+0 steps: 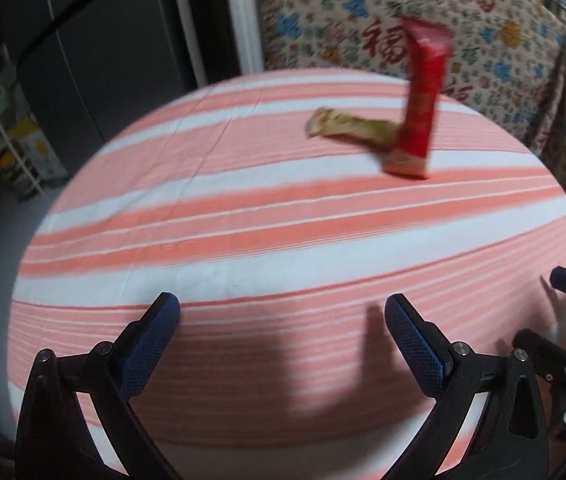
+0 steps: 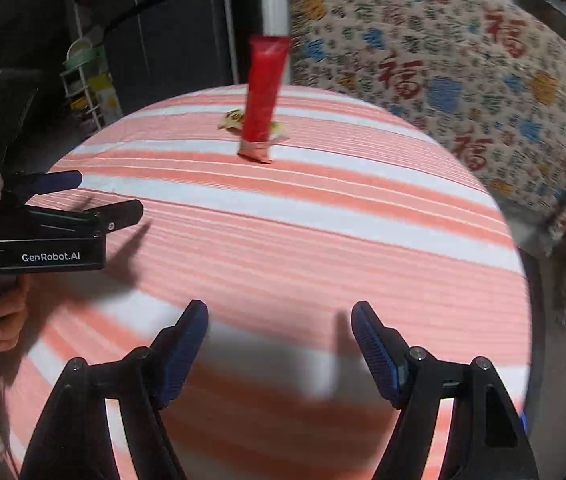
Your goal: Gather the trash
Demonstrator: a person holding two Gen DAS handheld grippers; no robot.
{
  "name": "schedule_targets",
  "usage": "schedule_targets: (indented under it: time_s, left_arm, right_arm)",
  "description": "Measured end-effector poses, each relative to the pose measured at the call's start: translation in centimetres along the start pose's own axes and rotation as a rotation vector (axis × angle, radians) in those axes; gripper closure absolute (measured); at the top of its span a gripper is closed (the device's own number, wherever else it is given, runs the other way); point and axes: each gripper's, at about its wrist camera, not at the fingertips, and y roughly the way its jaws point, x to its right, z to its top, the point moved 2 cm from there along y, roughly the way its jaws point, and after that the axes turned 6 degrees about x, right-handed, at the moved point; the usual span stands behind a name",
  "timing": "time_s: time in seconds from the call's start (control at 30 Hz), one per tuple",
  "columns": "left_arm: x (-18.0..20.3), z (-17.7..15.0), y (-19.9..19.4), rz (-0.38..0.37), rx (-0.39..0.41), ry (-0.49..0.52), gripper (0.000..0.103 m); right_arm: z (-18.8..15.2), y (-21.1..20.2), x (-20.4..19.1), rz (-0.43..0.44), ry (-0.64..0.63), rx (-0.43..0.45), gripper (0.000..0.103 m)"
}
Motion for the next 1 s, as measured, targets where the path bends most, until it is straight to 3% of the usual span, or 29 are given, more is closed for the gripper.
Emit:
schedule_targets:
  time_s: [0.07,0.43,0.53,0.6,0.63,0.77,0.87,1.0]
  left_arm:
    - [-1.0,0.0,0.9,-0.038,-0.015,-0.032,0.0]
    - [-1.7,0.3,1.1,0.019,0.014,-0.087,0.0]
    - [-1.6,0.3,1.2,0.02,0.015,-0.09,0.0]
    - [-1.5,0.4,1.4,0.022,0.015,-0.091,0.0]
    - [-1.5,0.5,1.6,0.023,0.015,-0.091,0.0]
    - [-1.6,0.7,1.8,0.028,0.014,-0.096,0.0]
    - [-1.4,1.4,2.3,-0.033,0.013,-0.032,0.0]
    - [-0.3,3.7,4.0,-0.2,0.023,0.162,0.0]
  right_arm:
    - [1.0,2.2,-0.7,0.005,0.005,-0.014,0.026]
    - [7.8,9.3,-2.3,-0.027,-0.001,0.011,0.028]
    - [9.3,10.5,-2.3,-0.003,0.021,0.025,0.038]
    - [10.0,10.9,-2.2,0.001,0.04,0.034,0.061]
    - [10.2,10.9,-2.0,-0.007,0.052,0.04,0.077]
    - [9.6,10.3,-0.6,-0.008,0.105,0.043,0.077]
    - [7.6,8.2,0.2,-0.03,0.06,0.001,0.077]
    - [4.4,4.2,1.0,-0.017,0.052,-0.112,0.076]
